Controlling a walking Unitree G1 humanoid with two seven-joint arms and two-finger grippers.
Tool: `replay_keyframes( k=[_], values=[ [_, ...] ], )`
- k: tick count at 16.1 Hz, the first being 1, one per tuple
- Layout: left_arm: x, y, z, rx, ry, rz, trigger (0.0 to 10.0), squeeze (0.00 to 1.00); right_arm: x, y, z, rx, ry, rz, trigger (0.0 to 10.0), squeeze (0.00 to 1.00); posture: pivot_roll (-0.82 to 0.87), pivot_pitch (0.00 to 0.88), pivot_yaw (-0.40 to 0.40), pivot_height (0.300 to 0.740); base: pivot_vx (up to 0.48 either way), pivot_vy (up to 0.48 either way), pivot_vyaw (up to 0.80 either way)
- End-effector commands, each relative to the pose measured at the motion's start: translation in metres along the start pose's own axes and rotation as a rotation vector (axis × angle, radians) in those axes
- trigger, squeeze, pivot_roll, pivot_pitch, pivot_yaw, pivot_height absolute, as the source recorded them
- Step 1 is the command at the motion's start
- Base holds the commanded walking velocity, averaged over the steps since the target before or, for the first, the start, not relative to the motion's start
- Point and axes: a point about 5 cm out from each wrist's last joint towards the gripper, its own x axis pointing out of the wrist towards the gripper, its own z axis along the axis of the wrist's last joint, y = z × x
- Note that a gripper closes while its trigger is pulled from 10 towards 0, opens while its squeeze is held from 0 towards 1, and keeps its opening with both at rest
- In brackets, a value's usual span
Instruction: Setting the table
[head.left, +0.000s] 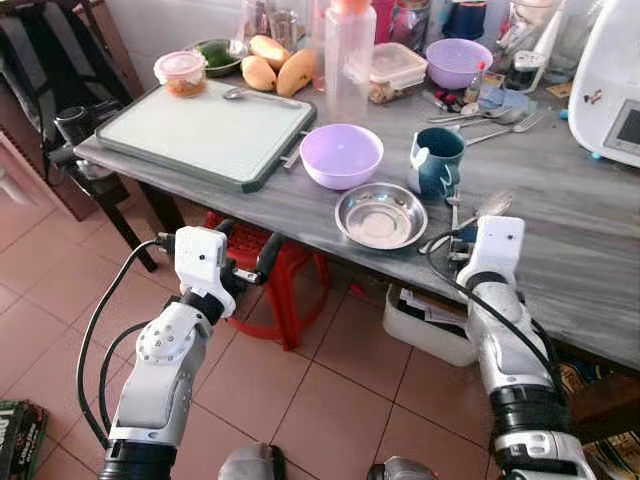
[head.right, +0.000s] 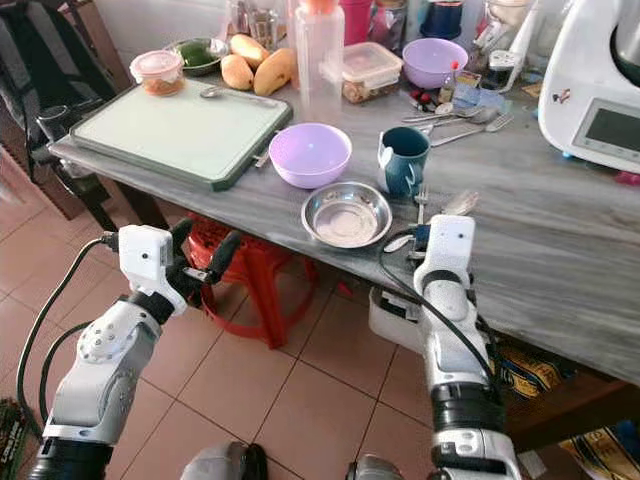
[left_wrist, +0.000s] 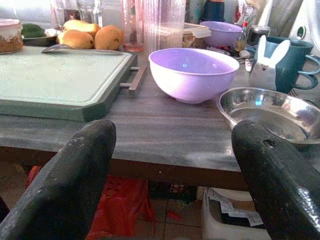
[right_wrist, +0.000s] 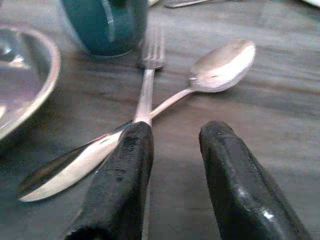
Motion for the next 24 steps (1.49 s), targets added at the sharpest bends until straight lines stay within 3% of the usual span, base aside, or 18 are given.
replay_keyframes(
  k=[1,2,3,4,5,10,15,18,19,24],
  values=[
    [-0.002,0.000,0.001,0.015,0.000,0.001,10.0,0.00,0.003,0.005,0.003,-0.007,0.014,0.017,4.9,0.00,0.02,0.032,0.058,0.740,0.000,0.000,0.00],
    [-0.002,0.000,0.001,0.015,0.003,0.001,10.0,0.00,0.004,0.008,0.002,-0.003,0.028,0.026,8.0,0.00,0.02,0.035,0.057,0.740,0.000,0.000,0.00],
    [-0.003,0.000,0.001,0.016,0.004,0.000,10.0,0.00,0.006,0.010,0.002,-0.001,0.035,0.035,8.8,0.00,0.03,0.040,0.059,0.740,0.000,0.000,0.00],
    [-0.003,0.000,0.001,0.016,0.004,0.000,10.0,0.00,0.006,0.010,0.002,-0.002,0.037,0.036,8.8,0.00,0.03,0.040,0.059,0.740,0.000,0.000,0.00],
    [-0.003,0.000,0.002,0.017,0.004,0.000,10.0,0.00,0.007,0.012,0.002,-0.002,0.034,0.049,10.0,0.00,0.03,0.046,0.061,0.740,0.000,0.000,0.00],
    [-0.007,0.001,0.002,0.023,0.008,0.001,10.0,0.00,0.017,0.013,-0.005,0.021,0.117,0.064,10.0,0.00,0.03,0.068,0.054,0.740,0.000,0.000,0.00],
    [-0.008,-0.001,0.001,0.015,0.016,0.001,10.0,0.00,0.011,0.006,-0.015,0.028,0.172,0.061,10.0,0.00,0.02,0.066,0.049,0.740,0.000,0.000,0.00],
    [-0.008,-0.001,0.000,0.012,0.019,-0.002,10.0,0.00,-0.009,-0.002,-0.024,0.025,0.201,0.025,9.6,0.00,0.01,0.060,0.050,0.740,0.000,0.000,0.00],
    [-0.007,-0.001,0.000,0.012,0.019,-0.006,10.0,0.00,-0.021,-0.006,-0.027,0.033,0.207,-0.002,9.9,0.00,0.01,0.058,0.051,0.740,0.000,0.000,0.00],
    [-0.005,0.000,0.000,0.015,0.020,-0.012,10.0,0.00,-0.044,-0.014,-0.032,0.032,0.219,-0.045,9.5,0.00,0.00,0.051,0.058,0.740,0.000,0.000,0.00]
  ],
)
